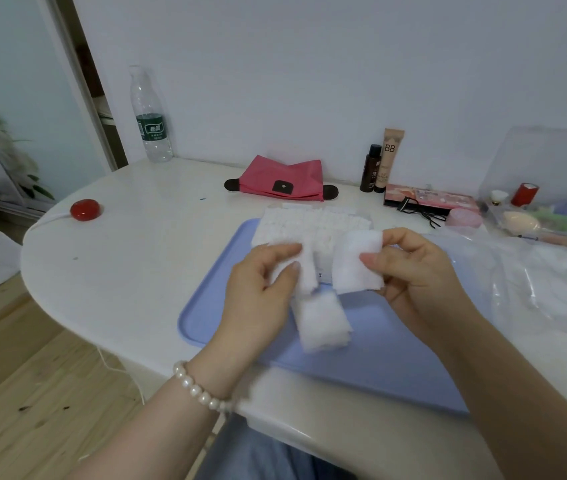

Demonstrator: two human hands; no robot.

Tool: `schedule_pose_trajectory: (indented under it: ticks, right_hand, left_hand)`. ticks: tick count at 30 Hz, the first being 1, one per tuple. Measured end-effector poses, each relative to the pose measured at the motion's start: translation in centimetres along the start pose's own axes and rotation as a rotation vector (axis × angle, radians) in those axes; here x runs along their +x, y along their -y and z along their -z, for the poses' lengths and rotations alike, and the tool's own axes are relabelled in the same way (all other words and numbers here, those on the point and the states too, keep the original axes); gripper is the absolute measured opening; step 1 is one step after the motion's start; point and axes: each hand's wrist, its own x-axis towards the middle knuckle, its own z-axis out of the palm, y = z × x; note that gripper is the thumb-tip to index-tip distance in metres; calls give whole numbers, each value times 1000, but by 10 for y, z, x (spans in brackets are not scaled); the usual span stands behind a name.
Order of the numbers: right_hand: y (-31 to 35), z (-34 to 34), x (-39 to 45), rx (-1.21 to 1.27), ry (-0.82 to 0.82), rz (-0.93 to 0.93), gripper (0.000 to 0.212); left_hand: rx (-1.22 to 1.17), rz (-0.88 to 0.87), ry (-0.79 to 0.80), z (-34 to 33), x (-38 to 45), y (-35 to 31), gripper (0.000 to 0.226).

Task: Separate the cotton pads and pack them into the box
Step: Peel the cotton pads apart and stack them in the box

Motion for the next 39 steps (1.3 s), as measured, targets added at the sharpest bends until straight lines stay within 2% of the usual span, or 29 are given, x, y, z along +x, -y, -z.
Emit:
schedule_pose_trajectory:
  ticks: [3, 5, 7, 10, 18, 21, 28, 30, 33, 35, 39]
  right_hand:
    - [-5, -3, -1, -8, 174, 2, 41]
    - [-8, -3, -2, -28, 197, -10, 47]
    - [-8, -4, -3, -108, 130, -13, 42]
    - [-7, -6, -5, -269, 3, 16, 25]
    - [-8, -16, -8, -399, -122, 91, 28]
    - [-10, -16, -9, -409, -127, 93, 28]
    - [-15, -17, -10, -412, -162, 91, 27]
    - [-17, -15, -9, -487, -179, 99, 27]
    - [-23, -9, -5, -739, -173, 176, 26]
    - [-28, -6, -5, -955, -86, 210, 28]
    - [-38, -10, -10, -1315, 223, 170, 16]
  left_hand:
    - [-385, 258, 166, -6, 2, -6, 32]
    - [-477, 305, 229, -11, 0, -6, 29]
    - [-542, 320, 244, -14, -1, -7, 32]
    - [-643, 335, 256, -15, 0, -9, 35]
    - [-900, 417, 256, -15, 2, -13, 29]
    - [-825, 375, 248, -18, -1, -13, 34]
    - [-623, 334, 194, -20, -3, -7, 26]
    - [-618, 330, 181, -18, -1, -6, 29]
    - [-577, 330, 89, -7, 7, -2, 32]
    - [-506, 304, 23, 2, 14, 4, 33]
    - [-397, 300, -12, 17, 19, 13, 46]
